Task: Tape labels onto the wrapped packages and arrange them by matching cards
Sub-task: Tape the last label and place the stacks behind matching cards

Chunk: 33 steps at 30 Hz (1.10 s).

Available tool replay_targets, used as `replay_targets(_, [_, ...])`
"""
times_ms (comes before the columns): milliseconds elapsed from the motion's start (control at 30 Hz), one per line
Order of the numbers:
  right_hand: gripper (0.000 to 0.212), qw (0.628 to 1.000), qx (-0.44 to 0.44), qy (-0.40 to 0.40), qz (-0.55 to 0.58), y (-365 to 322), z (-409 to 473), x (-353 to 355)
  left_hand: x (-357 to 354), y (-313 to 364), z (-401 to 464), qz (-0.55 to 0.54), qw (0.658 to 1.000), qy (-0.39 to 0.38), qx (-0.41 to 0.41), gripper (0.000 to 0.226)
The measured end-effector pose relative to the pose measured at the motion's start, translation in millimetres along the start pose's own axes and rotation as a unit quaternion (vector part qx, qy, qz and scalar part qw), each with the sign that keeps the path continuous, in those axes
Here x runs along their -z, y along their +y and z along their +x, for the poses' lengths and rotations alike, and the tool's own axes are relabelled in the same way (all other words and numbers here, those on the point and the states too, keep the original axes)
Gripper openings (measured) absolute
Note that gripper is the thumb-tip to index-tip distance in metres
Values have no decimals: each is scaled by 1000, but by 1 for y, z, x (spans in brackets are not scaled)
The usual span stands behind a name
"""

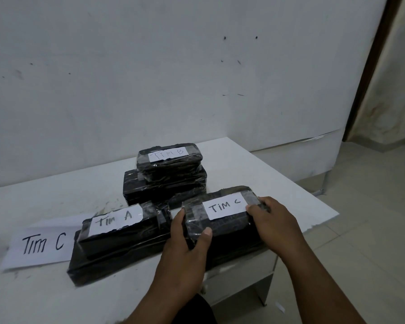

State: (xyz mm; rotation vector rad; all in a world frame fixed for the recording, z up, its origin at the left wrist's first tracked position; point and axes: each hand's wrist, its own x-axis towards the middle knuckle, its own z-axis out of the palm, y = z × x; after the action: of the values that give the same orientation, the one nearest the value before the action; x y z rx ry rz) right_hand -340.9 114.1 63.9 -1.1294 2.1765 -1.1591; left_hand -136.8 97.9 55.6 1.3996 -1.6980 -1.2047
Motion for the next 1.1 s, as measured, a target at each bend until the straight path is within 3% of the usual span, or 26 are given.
replay_targets(67, [15,1000,-6,13,9,0,0,-1,-3,4,-4,-13,1000,22,-1,73])
replay_targets(200, [26,999,-14,35,9,2,0,1,-6,11,-10,-23,999,46,-8,26])
replay_targets(300, [30,999,-7,47,15,0,-4,9,-8,21,-16,-17,999,46,-21,9])
replay_targets(567, [29,991,55,108,56,-39,-15,44,4,60,-24,-26,994,67,-86,8])
replay_targets(700, [32,986,90,120,79,-76,-22,51,31,75,-23,-32,987,91,-129,35])
replay_targets(933, [38,980,154,74,106,-161,-41,25,115,96,-25,-33,967,187,-167,22])
replay_targets(1100, [35,974,175,11,143,-217,-52,-22,189,84,-24,-54,958,241,-147,31])
